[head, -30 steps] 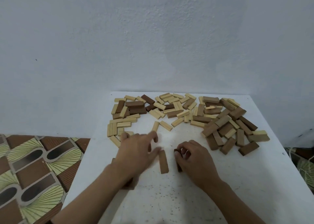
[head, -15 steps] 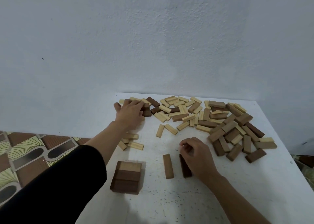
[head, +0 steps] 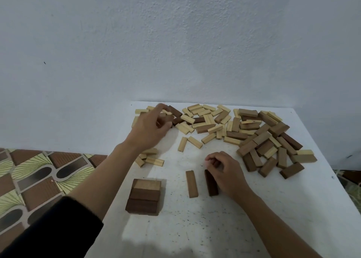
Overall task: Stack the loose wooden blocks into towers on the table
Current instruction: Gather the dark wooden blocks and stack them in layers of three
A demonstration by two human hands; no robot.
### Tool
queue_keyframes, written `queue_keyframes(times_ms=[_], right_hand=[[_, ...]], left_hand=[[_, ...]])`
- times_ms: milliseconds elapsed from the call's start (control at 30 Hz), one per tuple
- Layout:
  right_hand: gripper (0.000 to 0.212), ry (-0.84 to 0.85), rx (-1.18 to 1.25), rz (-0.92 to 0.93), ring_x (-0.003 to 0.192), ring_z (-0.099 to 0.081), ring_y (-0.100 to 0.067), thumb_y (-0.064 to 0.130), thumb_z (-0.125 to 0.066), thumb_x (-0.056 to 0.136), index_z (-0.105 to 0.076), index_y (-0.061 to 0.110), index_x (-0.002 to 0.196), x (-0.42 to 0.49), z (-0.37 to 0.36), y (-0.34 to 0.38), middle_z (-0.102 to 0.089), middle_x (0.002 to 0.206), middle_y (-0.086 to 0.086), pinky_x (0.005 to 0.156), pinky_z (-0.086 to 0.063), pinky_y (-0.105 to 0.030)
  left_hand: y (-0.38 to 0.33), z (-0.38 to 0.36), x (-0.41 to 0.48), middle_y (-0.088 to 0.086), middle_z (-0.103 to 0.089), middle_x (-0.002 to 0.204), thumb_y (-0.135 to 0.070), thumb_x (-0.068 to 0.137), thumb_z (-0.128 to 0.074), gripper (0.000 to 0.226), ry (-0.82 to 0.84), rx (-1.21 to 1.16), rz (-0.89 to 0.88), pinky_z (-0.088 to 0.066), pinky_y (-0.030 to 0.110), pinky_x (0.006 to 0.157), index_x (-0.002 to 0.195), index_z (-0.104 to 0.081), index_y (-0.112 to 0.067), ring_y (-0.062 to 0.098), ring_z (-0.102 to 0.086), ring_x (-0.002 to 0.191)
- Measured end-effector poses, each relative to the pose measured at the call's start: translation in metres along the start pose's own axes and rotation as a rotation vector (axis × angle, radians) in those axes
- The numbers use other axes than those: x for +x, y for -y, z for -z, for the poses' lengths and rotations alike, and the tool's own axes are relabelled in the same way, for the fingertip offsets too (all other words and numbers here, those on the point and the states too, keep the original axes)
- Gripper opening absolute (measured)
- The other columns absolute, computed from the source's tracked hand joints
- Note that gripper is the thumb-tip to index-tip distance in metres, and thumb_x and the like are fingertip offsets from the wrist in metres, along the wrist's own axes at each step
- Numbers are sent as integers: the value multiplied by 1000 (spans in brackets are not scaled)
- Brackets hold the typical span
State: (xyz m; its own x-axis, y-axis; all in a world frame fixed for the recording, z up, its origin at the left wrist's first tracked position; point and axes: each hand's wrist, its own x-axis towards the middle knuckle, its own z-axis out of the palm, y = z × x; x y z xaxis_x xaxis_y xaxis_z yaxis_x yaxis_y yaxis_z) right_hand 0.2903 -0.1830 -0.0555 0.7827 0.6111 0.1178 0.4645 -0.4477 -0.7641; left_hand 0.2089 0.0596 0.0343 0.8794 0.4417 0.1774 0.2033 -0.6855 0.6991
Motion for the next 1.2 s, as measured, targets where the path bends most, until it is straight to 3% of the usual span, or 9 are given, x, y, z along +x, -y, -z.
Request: queue_keyframes(times_ms=[100, 200, 300, 500, 633, 767, 933, 1067, 1200], right_hand=[[11, 28, 19, 4, 88, -56, -6, 17, -67, 92, -69, 23, 102, -6, 2, 0, -59, 93, 8, 79, -47, -18], [14, 50, -10, 10, 94, -54, -3, 21, -67, 93, -67, 26, 107, -13, 3, 0, -55, 100, 13, 81, -43, -14], [14, 61, -25, 17, 98, -51, 2, 24, -66, 95, -66, 28, 108, -15, 5, 1, -52, 103, 16, 80, -39, -11], [19, 81, -29, 32, 103, -52, 2, 25, -66, 95, -67, 26, 113, -20, 9, 4, -52, 107, 15, 85, -41, -16], [44, 221, -105, 39, 114, -44, -4, 36, -70, 90, -58, 30, 132, -30, 23, 7, -48, 123, 14, 98, -41, -25], [78, 364, -177, 69, 124, -38, -4, 46, -78, 80, -44, 31, 148, -37, 34, 8, -38, 135, 16, 103, -40, -24], [76, 382, -193, 73, 99, -46, 4, 36, -82, 81, -46, 26, 147, -30, 28, 13, -44, 123, 18, 74, -39, -5], [61, 314, -173, 81, 91, -50, 2, 31, -83, 81, -59, 21, 137, -28, 20, 18, -51, 112, 14, 71, -40, -3], [51, 220, -199, 71, 91, -51, -3, 34, -77, 86, -62, 20, 133, -33, 18, 14, -54, 109, 10, 70, -41, -7]], left_hand=[[-17, -2, -33, -9, -69, 81, -22, 97, -65, 17, 111, 15, -54, -53, 12, 64, 111, -62, -30, 4, -67, 66], [-18, -15, -53, -11, -69, 82, -26, 93, -69, 14, 299, 135, -28, -59, 24, 73, 105, -63, -31, 4, -68, 69], [-15, -28, -57, -9, -66, 95, -39, 88, -74, 27, 422, 369, -16, -56, 34, 82, 108, -58, -28, 13, -62, 87], [-13, -44, -50, -4, -68, 103, -57, 89, -66, 37, 568, 576, 37, -58, 37, 81, 109, -58, -27, 15, -62, 89], [-13, -32, -51, -5, -67, 115, -55, 94, -61, 46, 626, 479, 56, -52, 36, 91, 132, -53, -31, 15, -60, 99], [-8, -14, -55, -15, -61, 125, -52, 83, -77, 76, 836, 380, -28, -42, 25, 91, 148, -40, -38, 5, -55, 106], [-11, -23, -46, -10, -65, 114, -38, 79, -85, 69, 835, 331, -81, -48, 23, 86, 138, -52, -31, 5, -60, 98], [-17, -38, -47, -10, -66, 102, -47, 71, -88, 55, 768, 376, -68, -55, 37, 85, 115, -61, -27, 11, -62, 92], [-23, -46, -52, -8, -63, 104, -56, 73, -82, 56, 725, 489, -105, -38, 24, 67, 113, -58, -27, 13, -57, 96]])
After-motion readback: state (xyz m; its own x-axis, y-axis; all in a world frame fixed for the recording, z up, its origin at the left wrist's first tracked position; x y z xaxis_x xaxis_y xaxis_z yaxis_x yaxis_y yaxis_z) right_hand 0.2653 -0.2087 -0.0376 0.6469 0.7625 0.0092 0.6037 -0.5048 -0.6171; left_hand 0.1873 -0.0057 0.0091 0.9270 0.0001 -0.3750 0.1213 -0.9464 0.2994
